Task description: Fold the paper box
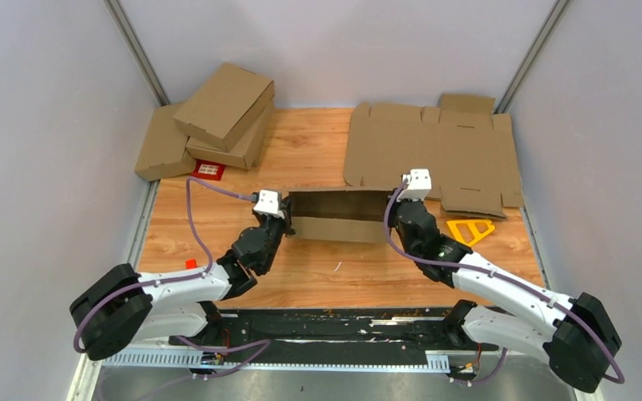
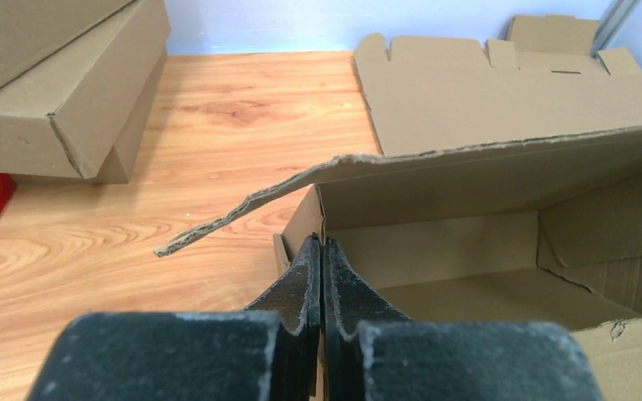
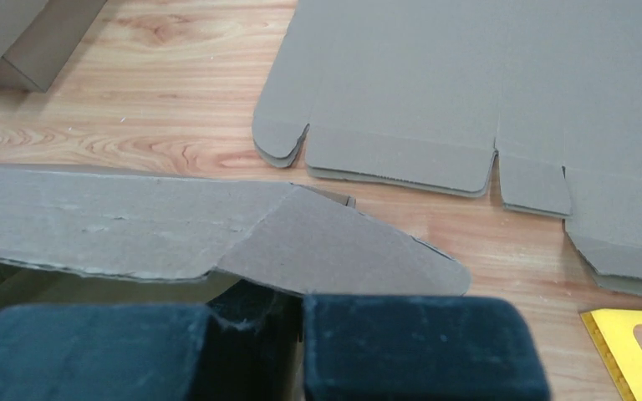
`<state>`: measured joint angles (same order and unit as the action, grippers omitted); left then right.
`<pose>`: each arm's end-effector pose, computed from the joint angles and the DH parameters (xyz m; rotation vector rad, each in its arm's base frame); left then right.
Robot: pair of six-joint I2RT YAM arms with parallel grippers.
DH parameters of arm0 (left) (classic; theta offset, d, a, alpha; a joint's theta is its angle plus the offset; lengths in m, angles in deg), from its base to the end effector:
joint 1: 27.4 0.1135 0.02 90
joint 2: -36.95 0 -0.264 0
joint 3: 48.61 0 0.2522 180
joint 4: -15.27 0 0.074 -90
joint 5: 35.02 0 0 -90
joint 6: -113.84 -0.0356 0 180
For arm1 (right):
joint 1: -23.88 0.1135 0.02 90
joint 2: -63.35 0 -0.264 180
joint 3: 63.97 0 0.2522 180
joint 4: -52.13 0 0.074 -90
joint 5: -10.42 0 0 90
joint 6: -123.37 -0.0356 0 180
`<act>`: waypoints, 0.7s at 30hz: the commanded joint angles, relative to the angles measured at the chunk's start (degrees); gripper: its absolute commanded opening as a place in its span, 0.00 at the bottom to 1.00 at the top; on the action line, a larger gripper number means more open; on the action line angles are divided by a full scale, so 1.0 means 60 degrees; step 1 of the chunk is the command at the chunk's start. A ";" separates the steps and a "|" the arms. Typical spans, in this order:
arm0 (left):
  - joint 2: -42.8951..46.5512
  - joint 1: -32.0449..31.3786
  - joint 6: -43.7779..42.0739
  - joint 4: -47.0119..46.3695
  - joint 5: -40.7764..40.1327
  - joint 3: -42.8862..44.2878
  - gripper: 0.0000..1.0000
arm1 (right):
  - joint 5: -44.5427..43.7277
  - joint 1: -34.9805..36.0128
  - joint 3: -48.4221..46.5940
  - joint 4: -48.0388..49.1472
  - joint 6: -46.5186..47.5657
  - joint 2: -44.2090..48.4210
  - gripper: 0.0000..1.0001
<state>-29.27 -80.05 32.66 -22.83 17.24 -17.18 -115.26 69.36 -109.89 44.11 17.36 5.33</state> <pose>0.1524 -0.1638 0.2171 0.0538 1.5349 -0.3577 0.1715 0.1447 0.2492 -0.0668 1.8553 0.1459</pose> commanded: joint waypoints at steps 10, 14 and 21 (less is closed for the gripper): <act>0.2682 -0.0206 0.1862 0.8348 0.2031 0.2069 0.60 | 0.1063 0.0177 0.0537 -0.1220 -0.0752 0.0503 0.00; 0.3510 -0.0206 0.2315 1.0973 0.2182 0.2870 0.78 | 0.1091 0.0184 0.0544 -0.1115 -0.0637 0.0414 0.00; 0.4187 -0.0206 0.1790 1.3248 0.2369 0.4520 0.91 | 0.1220 0.0184 0.0510 -0.1071 -0.0479 0.0263 0.00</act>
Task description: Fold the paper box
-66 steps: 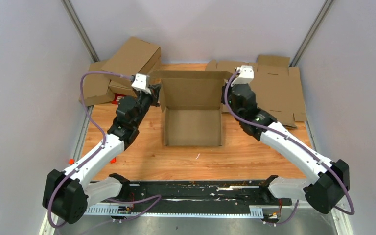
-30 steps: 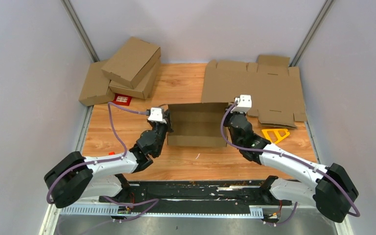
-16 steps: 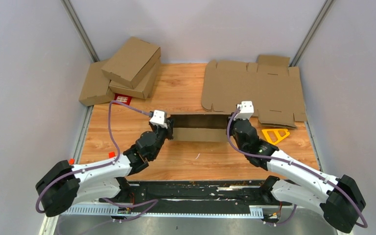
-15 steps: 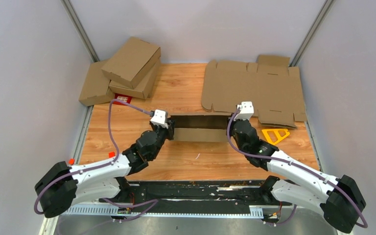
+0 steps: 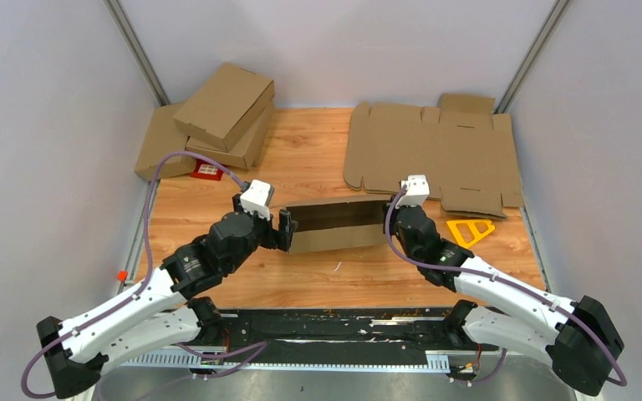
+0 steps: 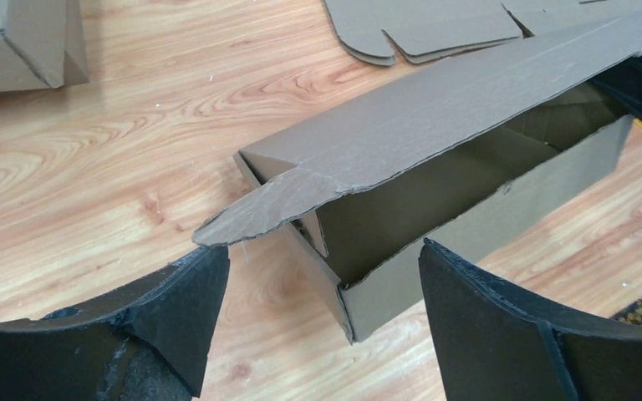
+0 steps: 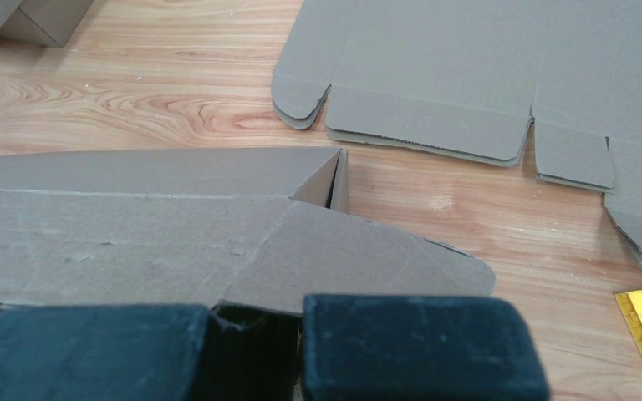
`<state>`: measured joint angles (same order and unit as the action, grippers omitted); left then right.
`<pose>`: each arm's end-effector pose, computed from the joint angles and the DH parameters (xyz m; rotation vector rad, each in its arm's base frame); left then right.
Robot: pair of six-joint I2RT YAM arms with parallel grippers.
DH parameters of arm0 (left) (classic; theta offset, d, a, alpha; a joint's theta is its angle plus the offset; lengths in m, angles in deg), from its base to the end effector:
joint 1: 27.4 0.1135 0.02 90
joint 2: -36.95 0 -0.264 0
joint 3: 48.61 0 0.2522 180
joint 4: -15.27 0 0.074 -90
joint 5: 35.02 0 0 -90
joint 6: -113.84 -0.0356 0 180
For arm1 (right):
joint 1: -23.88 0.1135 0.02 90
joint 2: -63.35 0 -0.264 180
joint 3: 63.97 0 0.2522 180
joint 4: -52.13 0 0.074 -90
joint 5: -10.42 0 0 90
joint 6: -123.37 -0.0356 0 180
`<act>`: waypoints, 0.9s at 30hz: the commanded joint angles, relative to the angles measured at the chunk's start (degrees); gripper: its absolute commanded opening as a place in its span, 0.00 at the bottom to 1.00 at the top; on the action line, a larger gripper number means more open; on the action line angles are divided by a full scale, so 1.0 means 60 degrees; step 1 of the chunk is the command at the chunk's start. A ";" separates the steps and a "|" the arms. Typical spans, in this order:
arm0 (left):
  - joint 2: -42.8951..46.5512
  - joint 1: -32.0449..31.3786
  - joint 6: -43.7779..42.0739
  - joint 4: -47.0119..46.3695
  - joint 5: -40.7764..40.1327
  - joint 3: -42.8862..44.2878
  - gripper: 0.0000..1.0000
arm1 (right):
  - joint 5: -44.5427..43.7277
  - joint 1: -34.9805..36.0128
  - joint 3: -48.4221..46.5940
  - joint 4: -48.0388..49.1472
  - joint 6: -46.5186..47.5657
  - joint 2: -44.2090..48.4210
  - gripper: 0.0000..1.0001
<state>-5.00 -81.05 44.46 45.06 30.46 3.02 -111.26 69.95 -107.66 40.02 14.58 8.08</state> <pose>0.1139 -0.1299 0.2958 0.2628 1.8986 -0.4711 0.1607 0.1398 0.2379 -0.1054 1.9225 0.2098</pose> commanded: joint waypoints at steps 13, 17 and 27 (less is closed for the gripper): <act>-0.3173 -0.0038 -0.3251 0.2646 0.3415 0.4802 0.91 | 0.0792 0.0078 0.0005 -0.0425 0.0270 -0.0328 0.00; -0.4119 -0.0038 -0.3364 0.2732 0.4473 0.5183 0.89 | 0.0924 0.0086 -0.0074 -0.0418 0.0320 -0.0476 0.00; -0.4576 -0.0047 -0.3362 0.2456 0.4275 0.4747 0.24 | 0.1206 0.0086 -0.0152 -0.0498 0.0399 -0.0576 0.05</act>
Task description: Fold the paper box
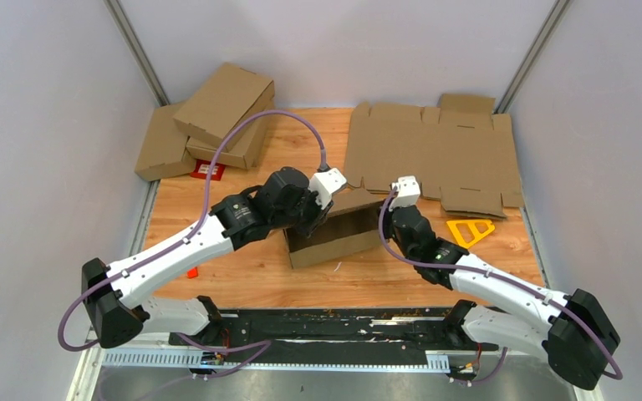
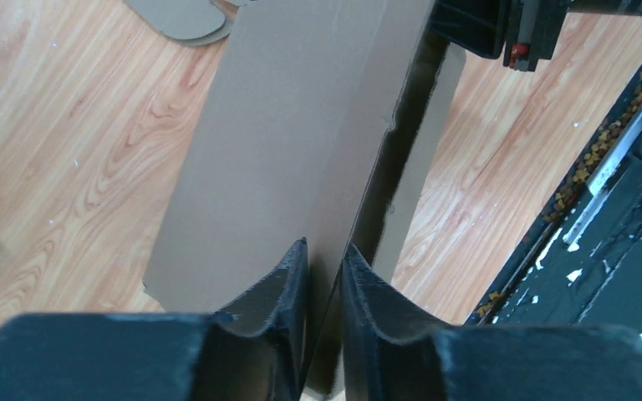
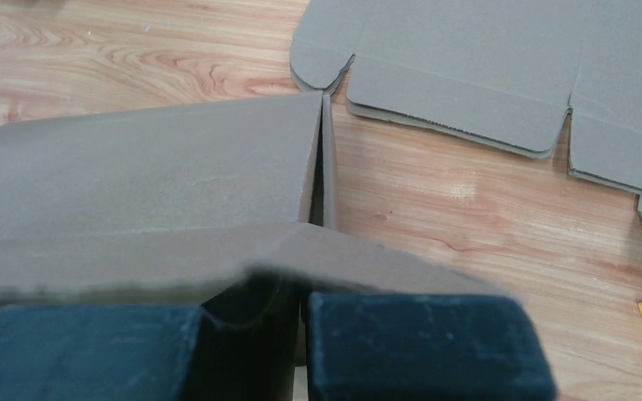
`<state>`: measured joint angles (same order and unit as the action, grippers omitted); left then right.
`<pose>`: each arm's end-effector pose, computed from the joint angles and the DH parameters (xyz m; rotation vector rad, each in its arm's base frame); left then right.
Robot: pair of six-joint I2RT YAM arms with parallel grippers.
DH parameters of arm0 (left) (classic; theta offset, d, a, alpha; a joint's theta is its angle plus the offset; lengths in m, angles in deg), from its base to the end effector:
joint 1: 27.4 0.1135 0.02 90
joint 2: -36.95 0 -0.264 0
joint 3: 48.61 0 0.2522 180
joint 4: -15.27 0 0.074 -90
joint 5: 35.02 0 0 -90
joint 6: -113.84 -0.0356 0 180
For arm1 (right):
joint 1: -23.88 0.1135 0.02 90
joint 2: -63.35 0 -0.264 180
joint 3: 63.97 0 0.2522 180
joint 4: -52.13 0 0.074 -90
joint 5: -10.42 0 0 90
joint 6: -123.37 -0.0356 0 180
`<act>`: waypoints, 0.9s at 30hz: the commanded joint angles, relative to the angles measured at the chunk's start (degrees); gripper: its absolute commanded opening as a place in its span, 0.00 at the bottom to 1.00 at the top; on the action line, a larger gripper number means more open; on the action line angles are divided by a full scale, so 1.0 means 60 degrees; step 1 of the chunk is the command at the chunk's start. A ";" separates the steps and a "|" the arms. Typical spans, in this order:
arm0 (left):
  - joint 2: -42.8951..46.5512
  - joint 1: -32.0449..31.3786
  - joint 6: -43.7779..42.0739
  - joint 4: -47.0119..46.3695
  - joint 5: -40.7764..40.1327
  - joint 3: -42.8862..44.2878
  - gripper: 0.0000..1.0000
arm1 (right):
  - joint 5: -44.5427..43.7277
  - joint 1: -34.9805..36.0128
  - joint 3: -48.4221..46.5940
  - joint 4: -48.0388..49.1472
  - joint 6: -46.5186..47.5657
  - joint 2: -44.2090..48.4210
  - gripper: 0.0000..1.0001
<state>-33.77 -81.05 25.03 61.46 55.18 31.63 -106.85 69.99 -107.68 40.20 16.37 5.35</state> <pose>0.1596 -0.2171 0.3390 1.0021 2.0293 -0.5269 0.1638 0.1467 0.2285 -0.2062 1.9710 0.2330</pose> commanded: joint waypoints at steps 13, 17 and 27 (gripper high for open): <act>0.0365 -0.0126 0.1295 -0.2982 0.0747 -0.3295 0.00 | 0.1489 0.0072 0.0825 -0.2542 -0.0851 0.1703 0.73; 0.0228 -0.0126 0.1282 -0.3241 0.0826 -0.3489 0.00 | 0.1060 0.0071 0.1197 -0.3186 -0.1004 0.2960 0.75; -0.0336 -0.0153 0.1652 -0.3422 0.1307 -0.3901 0.28 | 0.1064 0.0052 0.0204 -0.3472 -0.0326 0.3271 0.77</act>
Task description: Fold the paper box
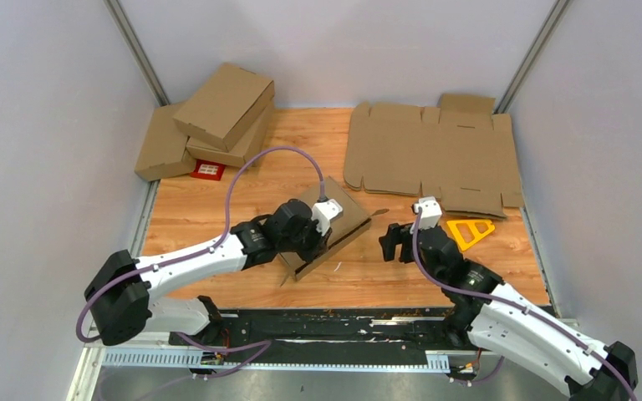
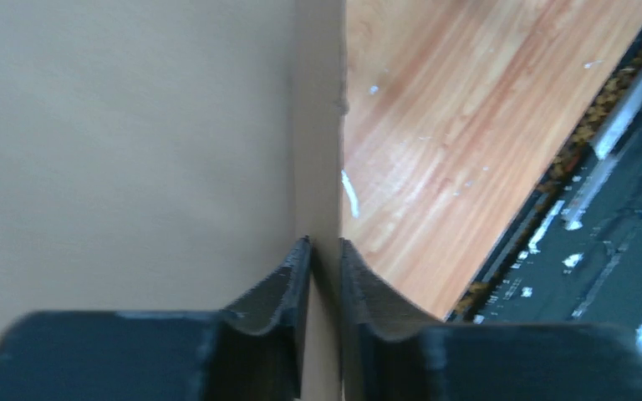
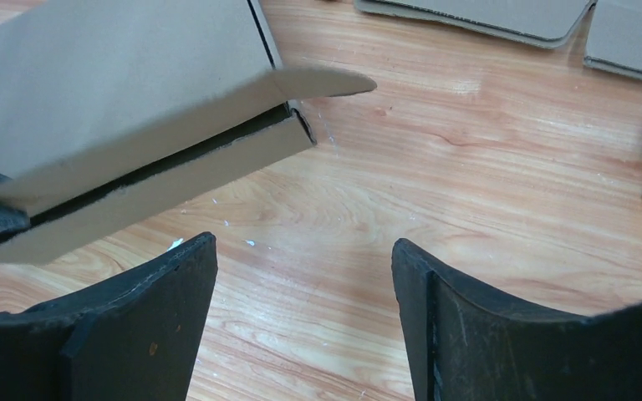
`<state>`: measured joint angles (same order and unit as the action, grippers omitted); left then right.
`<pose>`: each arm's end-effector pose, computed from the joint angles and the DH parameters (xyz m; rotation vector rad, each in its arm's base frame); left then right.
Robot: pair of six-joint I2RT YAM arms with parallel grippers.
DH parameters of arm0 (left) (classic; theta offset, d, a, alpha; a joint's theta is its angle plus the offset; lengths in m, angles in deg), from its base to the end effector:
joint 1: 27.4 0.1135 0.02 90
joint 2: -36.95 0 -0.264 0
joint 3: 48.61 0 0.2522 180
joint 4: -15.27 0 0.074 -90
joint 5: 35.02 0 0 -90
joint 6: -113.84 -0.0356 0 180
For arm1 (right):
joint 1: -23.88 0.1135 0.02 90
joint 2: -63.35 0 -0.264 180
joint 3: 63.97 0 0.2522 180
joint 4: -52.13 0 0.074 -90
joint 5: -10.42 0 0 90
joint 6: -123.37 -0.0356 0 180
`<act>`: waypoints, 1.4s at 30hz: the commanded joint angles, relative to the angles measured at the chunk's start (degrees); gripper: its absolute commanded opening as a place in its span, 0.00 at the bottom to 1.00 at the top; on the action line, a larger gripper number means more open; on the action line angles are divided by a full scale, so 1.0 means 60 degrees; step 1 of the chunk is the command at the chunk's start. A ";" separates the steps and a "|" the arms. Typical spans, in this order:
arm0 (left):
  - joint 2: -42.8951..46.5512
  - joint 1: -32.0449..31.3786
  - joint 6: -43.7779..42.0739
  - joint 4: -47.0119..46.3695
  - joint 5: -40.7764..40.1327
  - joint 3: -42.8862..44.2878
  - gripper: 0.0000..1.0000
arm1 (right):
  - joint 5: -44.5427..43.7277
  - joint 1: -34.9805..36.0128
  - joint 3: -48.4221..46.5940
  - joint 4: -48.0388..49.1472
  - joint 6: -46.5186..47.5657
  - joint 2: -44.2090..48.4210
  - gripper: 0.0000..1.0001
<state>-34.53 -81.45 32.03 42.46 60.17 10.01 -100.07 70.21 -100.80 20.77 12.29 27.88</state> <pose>0.1534 -0.2171 0.2373 0.9642 2.1515 -0.6589 0.1127 0.1000 0.2190 -0.2412 2.0629 0.3512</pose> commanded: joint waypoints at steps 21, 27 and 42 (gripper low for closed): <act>0.4078 0.0595 0.3079 0.1504 -0.3117 -0.1331 0.71 | 0.2971 -0.1899 -0.4226 0.0399 0.0436 -0.5535 0.73; 0.5441 0.2060 0.4192 0.1465 -0.3407 -0.2813 0.81 | 0.4035 -0.2399 -0.4648 0.0908 0.0649 -0.7267 0.71; 0.3856 0.4253 0.4639 -0.2430 -0.1202 -0.4606 0.79 | 0.6271 -0.2124 -0.3717 0.1390 0.0342 -0.7968 0.52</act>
<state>-6.60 -58.65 58.63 38.33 47.12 -17.33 -66.81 55.81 -125.87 27.54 15.89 -22.69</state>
